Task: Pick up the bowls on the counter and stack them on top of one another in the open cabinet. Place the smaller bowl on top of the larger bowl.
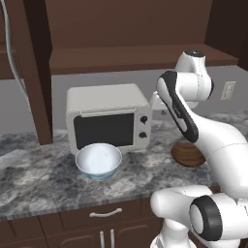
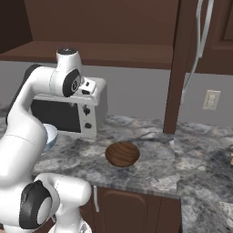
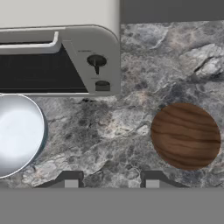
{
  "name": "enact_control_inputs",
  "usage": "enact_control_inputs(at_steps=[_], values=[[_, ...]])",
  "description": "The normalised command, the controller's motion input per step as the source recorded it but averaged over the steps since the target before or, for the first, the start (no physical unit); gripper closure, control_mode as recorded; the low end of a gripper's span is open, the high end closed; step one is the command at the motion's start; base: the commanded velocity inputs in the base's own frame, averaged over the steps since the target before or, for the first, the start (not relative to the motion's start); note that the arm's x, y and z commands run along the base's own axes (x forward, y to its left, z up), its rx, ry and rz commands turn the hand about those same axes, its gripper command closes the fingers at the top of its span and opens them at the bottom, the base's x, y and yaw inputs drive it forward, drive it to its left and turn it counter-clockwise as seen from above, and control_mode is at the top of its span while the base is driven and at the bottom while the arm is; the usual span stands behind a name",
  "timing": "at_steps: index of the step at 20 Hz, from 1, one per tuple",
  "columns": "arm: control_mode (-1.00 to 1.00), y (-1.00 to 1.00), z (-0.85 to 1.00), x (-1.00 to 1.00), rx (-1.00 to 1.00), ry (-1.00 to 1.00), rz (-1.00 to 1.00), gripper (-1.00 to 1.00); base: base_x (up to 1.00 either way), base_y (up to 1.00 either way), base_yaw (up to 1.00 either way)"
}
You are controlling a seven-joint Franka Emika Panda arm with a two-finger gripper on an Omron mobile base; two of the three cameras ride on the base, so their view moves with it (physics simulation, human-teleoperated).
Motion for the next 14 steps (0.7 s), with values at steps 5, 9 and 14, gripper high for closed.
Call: enact_control_inputs(at_steps=[5,9,14], values=[[-1.00,-0.22,-0.11,-0.01,0.00,0.00,-0.01,-1.00,0.00,0.00,0.00],[-1.00,-0.46,-0.32,-0.03,-0.01,0.01,0.00,-1.00,0.00,0.00,0.00],[-1.00,-0.42,-0.43,-0.10,-0.04,0.03,0.00,-1.00,0.00,0.00,0.00]])
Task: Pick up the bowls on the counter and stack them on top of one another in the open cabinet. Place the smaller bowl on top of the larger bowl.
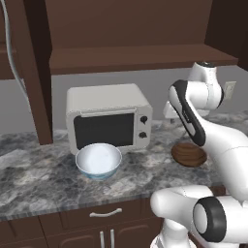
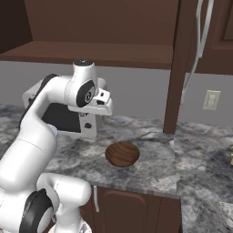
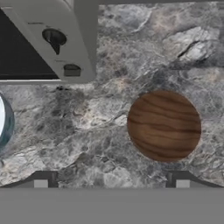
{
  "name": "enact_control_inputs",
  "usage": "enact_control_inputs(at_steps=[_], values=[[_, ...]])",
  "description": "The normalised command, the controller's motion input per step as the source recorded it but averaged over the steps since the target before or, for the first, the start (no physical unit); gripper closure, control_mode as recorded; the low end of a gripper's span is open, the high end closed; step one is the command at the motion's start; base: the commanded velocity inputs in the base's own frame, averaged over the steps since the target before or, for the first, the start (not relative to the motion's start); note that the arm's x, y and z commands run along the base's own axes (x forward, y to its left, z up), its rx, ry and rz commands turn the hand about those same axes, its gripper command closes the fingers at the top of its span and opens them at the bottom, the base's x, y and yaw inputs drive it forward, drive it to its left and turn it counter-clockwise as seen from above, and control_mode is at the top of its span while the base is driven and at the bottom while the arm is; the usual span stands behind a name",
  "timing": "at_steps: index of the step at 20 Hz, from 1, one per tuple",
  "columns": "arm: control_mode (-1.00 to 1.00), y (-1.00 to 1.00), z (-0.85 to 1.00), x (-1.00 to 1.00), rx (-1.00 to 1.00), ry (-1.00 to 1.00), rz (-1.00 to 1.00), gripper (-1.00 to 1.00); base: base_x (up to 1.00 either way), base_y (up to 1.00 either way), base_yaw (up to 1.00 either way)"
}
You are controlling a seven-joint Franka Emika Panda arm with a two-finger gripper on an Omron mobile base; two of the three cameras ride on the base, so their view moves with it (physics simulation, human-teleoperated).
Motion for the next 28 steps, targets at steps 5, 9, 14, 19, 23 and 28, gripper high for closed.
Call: enact_control_inputs(at_steps=[5,9,14,19,23,28], values=[[-1.00,-0.19,-0.59,0.00,-0.04,0.07,0.03,-1.00,0.00,0.00,0.00],[-1.00,-0.14,-0.64,0.00,-0.04,0.04,0.05,-1.00,0.00,0.00,0.00],[-1.00,-0.20,-0.63,0.00,-0.04,0.01,0.06,-1.00,0.00,0.00,0.00],[-1.00,-0.15,-0.68,0.00,-0.03,0.00,0.05,-1.00,0.00,0.00,0.00],[-1.00,-0.01,-0.61,0.15,-0.05,0.00,0.03,-1.00,0.00,0.00,0.00],[-1.00,0.09,-0.52,0.24,-0.03,-0.01,0.00,-1.00,0.00,0.00,0.00]])
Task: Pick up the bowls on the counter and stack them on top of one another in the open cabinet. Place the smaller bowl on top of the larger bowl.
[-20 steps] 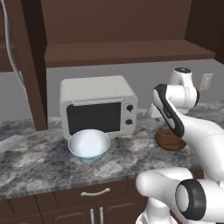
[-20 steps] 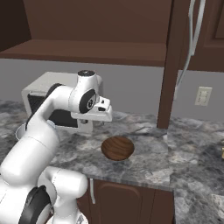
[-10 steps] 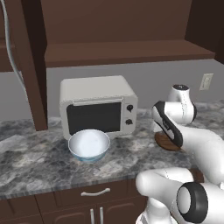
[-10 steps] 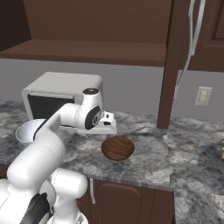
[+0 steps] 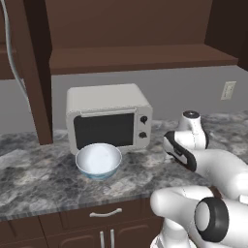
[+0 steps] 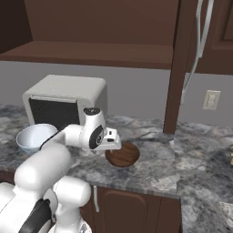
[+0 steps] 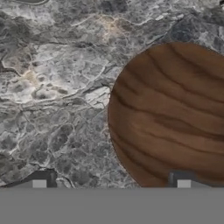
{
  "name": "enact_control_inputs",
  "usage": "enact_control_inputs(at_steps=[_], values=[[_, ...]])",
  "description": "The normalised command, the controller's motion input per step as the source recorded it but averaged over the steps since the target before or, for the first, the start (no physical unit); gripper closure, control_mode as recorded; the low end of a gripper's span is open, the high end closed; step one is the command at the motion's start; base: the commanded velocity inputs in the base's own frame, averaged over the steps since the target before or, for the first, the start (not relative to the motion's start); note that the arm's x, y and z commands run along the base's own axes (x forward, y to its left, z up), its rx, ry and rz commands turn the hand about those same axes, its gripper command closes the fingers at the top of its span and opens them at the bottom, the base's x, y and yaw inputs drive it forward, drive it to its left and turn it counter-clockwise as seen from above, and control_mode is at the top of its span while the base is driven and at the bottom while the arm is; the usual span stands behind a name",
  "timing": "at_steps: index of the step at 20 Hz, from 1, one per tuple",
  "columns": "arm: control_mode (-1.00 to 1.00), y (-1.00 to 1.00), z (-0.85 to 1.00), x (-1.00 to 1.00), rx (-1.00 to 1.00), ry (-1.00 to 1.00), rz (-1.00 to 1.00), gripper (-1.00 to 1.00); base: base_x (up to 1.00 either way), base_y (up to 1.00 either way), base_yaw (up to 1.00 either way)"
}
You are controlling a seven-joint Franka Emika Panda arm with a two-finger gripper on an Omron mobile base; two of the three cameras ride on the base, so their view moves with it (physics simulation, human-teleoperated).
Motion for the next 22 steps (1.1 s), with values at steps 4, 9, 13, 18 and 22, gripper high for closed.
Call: enact_control_inputs(at_steps=[4,9,13,18,22], values=[[-1.00,0.00,-0.46,0.29,-0.01,-0.06,0.00,-1.00,0.00,0.00,0.00],[-1.00,-0.02,-0.37,0.41,-0.02,-0.05,0.00,-1.00,0.00,0.00,0.00],[-1.00,-0.11,-0.28,0.35,0.00,-0.04,0.01,-1.00,0.00,0.00,0.00],[-1.00,-0.25,-0.12,0.26,0.01,-0.03,0.01,-1.00,0.00,0.00,0.00],[-1.00,-0.15,-0.17,0.11,0.00,-0.02,0.01,-1.00,0.00,0.00,0.00]])
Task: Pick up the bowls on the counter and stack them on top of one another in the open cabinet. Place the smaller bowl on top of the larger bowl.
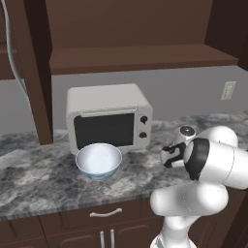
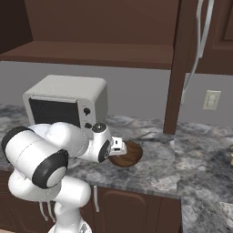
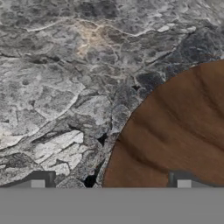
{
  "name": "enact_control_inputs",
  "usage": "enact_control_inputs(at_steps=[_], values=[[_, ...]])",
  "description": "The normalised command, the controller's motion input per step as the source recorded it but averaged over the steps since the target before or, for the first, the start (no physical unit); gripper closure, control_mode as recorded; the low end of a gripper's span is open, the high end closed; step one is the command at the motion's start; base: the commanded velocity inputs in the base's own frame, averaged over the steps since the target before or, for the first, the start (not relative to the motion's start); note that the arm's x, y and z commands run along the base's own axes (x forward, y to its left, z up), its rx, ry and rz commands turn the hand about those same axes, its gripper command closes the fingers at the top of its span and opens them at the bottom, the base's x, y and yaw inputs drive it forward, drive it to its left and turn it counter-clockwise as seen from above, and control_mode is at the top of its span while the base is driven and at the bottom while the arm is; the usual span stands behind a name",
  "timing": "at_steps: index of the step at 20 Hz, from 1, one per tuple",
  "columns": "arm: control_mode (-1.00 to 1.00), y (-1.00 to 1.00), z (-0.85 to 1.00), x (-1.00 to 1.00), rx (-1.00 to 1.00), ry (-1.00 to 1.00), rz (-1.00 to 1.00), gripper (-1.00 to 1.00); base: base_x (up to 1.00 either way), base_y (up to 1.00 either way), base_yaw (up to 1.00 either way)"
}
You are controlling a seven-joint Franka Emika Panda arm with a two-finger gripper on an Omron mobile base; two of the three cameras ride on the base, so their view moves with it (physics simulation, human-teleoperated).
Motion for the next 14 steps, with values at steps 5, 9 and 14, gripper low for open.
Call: enact_control_inputs(at_steps=[5,9,14], values=[[-1.00,0.00,-0.01,0.00,0.00,0.00,0.00,1.00,0.00,0.00,0.00],[-1.00,0.00,0.04,0.00,0.00,0.00,0.00,1.00,0.00,0.00,0.00],[-1.00,0.12,0.45,0.00,0.00,-0.03,0.00,1.00,0.00,0.00,0.00]])
